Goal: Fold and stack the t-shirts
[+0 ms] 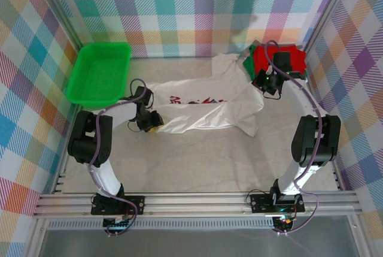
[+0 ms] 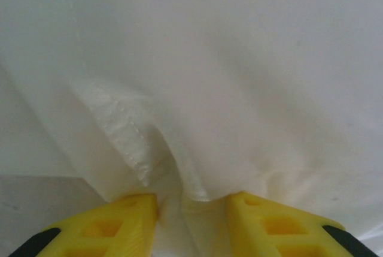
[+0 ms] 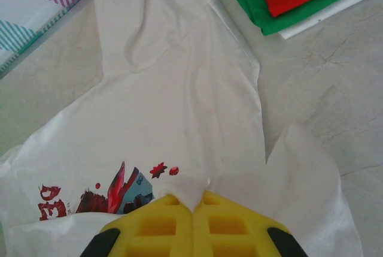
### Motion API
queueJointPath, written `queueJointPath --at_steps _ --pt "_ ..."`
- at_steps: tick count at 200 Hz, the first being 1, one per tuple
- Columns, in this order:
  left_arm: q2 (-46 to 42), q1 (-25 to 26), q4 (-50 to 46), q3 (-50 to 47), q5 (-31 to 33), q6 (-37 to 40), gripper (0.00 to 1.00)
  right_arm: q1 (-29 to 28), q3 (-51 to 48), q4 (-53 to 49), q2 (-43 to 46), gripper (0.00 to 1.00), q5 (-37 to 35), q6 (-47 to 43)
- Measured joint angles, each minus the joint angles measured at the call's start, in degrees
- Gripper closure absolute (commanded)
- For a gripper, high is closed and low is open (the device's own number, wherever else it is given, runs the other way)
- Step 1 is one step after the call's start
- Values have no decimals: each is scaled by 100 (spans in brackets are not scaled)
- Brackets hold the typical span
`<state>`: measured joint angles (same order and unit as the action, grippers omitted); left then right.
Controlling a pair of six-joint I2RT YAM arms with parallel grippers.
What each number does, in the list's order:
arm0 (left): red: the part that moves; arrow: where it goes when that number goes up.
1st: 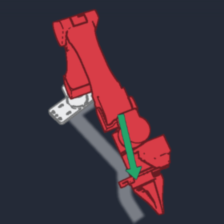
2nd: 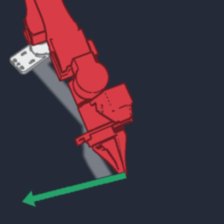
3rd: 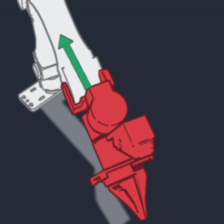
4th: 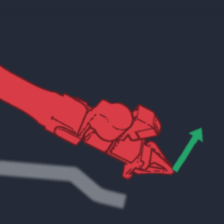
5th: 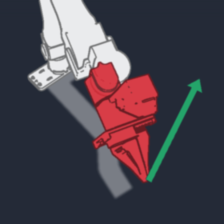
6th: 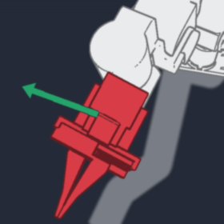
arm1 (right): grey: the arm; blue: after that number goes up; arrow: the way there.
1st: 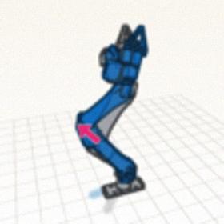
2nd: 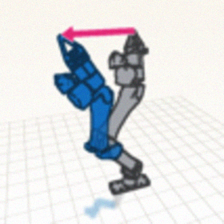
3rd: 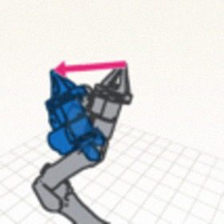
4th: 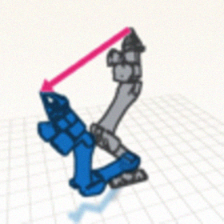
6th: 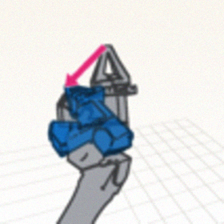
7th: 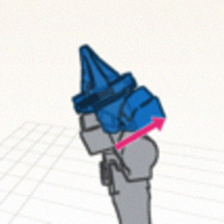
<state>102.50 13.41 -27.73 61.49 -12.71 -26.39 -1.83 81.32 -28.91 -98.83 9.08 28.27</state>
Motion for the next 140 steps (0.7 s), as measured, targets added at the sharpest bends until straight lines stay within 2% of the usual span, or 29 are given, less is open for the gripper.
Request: queueJointPath --at_steps 17,29,46,104,140 --pt "4 0 87 -2 52 -48 69 0 -2 20 0 100 4 -2" --pt "4 0 101 -11 111 -66 89 0 -4 26 0 100 7 -2" --pt "-35 0 105 -79 190 -105 100 0 -4 26 0 100 9 -2" --pt "-710 -28 -343 -103 678 -92 100 0 -20 26 33 100 17 -4" --pt "-1300 -343 -1019 348 931 87 100 70 -66 -164 444 100 -48 -15"
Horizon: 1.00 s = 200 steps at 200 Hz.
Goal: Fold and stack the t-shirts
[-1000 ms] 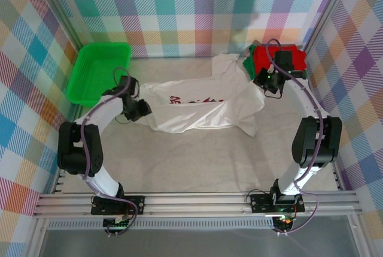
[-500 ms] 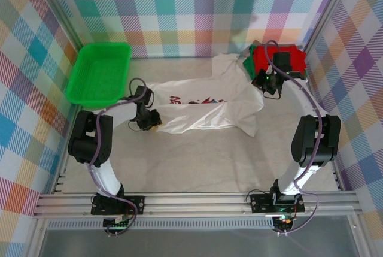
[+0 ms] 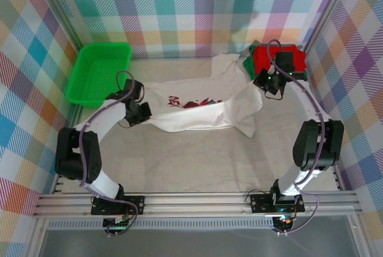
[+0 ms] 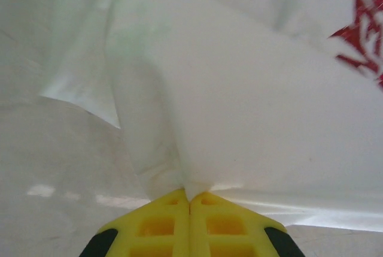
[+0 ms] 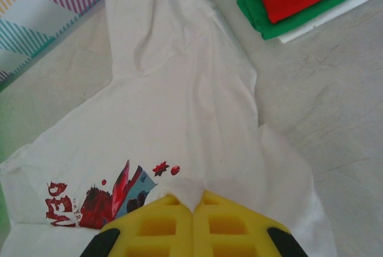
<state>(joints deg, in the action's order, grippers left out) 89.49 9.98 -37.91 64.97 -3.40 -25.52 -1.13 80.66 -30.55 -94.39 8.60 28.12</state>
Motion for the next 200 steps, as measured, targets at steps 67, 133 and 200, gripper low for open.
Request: queueJointPath --at_steps 67,133,200 --pt "-634 -304 -1563 2653 699 846 100 74 588 -896 1456 100 -326 -376" --pt "485 -306 -2920 8736 509 1834 100 76 3694 -1926 1912 100 -1005 -1266" --pt "-367 -306 -3119 8693 -468 2164 100 81 5265 -2817 2181 100 -1250 -1757"
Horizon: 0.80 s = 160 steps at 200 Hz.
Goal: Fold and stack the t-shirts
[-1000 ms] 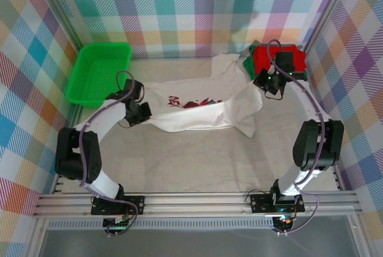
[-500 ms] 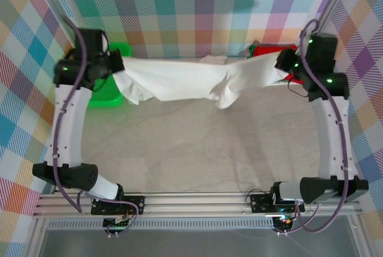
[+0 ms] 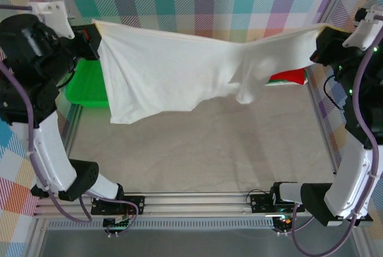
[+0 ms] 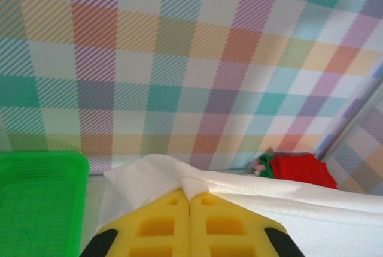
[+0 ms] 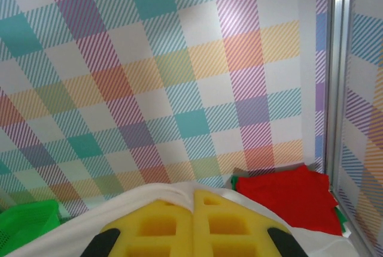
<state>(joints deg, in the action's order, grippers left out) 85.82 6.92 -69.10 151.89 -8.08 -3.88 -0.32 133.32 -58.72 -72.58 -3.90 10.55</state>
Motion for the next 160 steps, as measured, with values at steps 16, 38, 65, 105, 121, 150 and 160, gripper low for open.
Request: queueJointPath --at_steps 16,38,65,105,121,150,160 --pt "-363 0 -66 -190 -271 50 100 0 31 -181 195 100 4 -57" --pt "-1093 0 -94 -782 -586 50 100 0 74 -380 490 100 52 -98" --pt "-1652 0 -83 -977 -920 -42 100 0 487 -634 686 100 48 -190" --pt "-1735 0 74 -828 -1172 -140 100 0 1600 -605 501 100 50 -372" --pt "-1526 0 138 -872 -973 -96 100 0 1895 -422 151 100 109 -415" --pt "-957 0 614 -1600 -398 76 100 4 1788 247 -859 100 494 -380" --pt "-758 -11 951 -2177 -203 129 100 -2 1464 625 -1237 100 638 -350"
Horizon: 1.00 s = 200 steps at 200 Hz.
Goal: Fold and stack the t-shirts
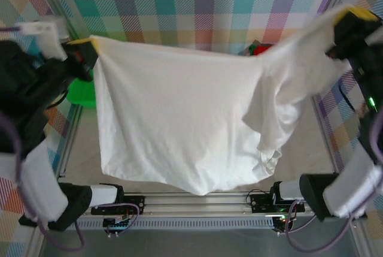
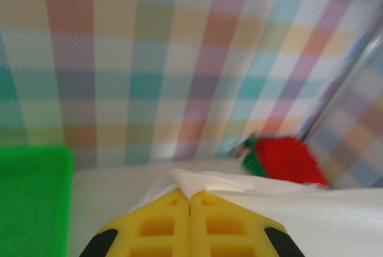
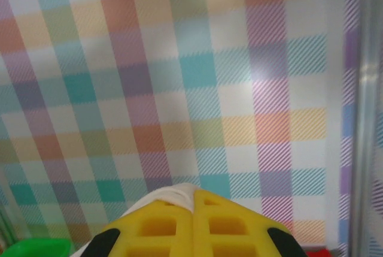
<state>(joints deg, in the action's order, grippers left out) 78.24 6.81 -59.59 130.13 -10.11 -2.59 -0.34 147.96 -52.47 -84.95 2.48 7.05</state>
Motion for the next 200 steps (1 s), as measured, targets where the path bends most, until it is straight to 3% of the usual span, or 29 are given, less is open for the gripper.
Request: queueJointPath --at_steps 23,47,55,66,79,92,97,124,146,162,177,184,192,200 --pt "686 -120 885 -1401 247 72 100 -94 -807 907 -1117 100 225 81" --pt "1941 -254 1648 -2293 393 98 100 -280 -581 1502 -2944 100 369 85" --pt "2382 -282 1867 -2455 470 118 99 -345 -160 1635 -3676 79 446 83" --pt "2979 -304 2065 -2503 581 184 67 -437 658 1840 -4809 41 518 103" --pt "3713 -328 2218 -2306 780 260 69 -507 1593 2354 -6054 33 590 155" --pt "4478 -363 2175 -1690 1032 315 53 -544 1875 2865 -6808 5 654 306" --pt "4752 -385 2179 -1379 1121 365 48 -566 1849 2979 -6959 4 680 348" --pt "5473 -481 1908 52 1373 326 44 -627 1126 3158 -6900 0 732 404" --pt "5038 -461 1915 181 1523 160 40 -636 944 2865 -6413 0 774 317" --pt "4168 -345 2011 -614 1550 -76 40 -640 369 2479 -5473 0 822 302" --pt "3307 -109 2225 -1615 1445 -299 43 -640 -772 2385 -4138 10 881 420" --pt "2977 24 2402 -2087 1370 -400 44 -654 -1410 2476 -3471 26 894 507" --pt "2688 181 2603 -2614 1244 -544 48 -673 -2153 2618 -2704 63 894 605" --pt "2608 308 2734 -2929 1106 -656 53 -697 -2820 2820 -2061 82 859 734"
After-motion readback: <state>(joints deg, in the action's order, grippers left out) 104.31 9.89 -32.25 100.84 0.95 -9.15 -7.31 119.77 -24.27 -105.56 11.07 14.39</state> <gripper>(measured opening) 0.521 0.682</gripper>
